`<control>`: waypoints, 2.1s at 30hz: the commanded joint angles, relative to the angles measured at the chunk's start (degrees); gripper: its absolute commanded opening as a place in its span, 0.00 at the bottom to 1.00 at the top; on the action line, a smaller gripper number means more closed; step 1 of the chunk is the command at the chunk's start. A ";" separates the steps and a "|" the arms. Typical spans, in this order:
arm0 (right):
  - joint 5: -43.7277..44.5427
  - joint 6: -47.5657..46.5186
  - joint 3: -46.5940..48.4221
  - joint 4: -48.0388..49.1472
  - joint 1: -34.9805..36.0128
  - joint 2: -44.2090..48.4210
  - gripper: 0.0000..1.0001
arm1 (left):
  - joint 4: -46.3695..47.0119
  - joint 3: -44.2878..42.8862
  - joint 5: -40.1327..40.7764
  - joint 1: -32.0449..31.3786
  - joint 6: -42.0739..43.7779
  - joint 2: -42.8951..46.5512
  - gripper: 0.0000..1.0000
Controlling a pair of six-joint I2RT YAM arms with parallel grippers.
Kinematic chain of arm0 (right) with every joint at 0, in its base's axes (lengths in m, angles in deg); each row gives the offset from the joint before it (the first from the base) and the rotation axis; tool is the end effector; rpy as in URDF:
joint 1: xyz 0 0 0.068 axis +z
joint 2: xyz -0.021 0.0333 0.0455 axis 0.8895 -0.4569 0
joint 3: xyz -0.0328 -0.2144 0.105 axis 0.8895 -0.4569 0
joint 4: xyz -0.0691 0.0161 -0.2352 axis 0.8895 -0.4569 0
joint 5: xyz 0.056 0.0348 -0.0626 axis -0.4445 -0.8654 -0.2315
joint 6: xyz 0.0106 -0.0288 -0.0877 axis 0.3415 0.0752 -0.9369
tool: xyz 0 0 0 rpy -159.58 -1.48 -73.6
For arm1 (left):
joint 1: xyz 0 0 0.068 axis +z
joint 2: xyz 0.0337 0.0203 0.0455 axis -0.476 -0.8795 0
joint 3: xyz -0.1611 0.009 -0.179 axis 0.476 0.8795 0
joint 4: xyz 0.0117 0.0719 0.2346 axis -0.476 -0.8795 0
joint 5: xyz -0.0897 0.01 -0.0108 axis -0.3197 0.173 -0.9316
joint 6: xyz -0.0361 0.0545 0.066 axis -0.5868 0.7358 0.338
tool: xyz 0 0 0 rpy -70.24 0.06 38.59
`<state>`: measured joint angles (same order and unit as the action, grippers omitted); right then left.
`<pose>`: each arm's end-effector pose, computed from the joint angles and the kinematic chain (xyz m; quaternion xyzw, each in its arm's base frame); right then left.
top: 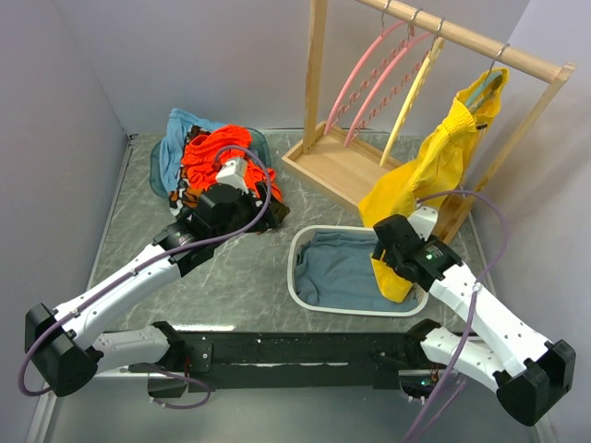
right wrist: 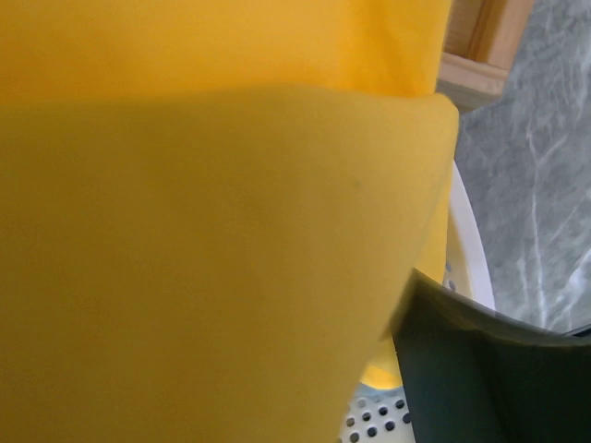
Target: Place the shorts on the hanger
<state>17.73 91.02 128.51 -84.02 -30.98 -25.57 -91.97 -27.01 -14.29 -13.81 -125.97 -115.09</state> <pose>0.1855 0.0610 0.2113 0.1874 0.9044 -0.0494 0.3803 0.2289 -0.1935 0.2962 -0.0491 0.8236 -0.3466 0.4463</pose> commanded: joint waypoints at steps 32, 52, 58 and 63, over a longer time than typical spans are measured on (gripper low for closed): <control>-8.31 -12.02 11.92 52.14 -9.07 -22.55 0.31 | 1.36 -0.01 0.36 0.75 0.48 2.60 0.79; -9.02 -7.18 -16.30 49.58 22.91 7.53 0.98 | 5.23 9.83 -0.08 0.84 -3.56 1.71 0.96; -10.69 -9.28 -18.59 57.24 25.03 4.99 0.99 | 8.39 16.25 0.80 0.84 -3.65 1.80 0.96; -10.08 -10.95 -16.93 56.89 25.12 3.31 1.00 | 7.52 16.78 2.03 0.84 -2.25 1.01 0.97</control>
<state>6.02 81.82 109.43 -31.32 -6.30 -21.53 -87.07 -9.70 -14.08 -13.16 -129.17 -114.07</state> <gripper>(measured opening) 0.996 0.966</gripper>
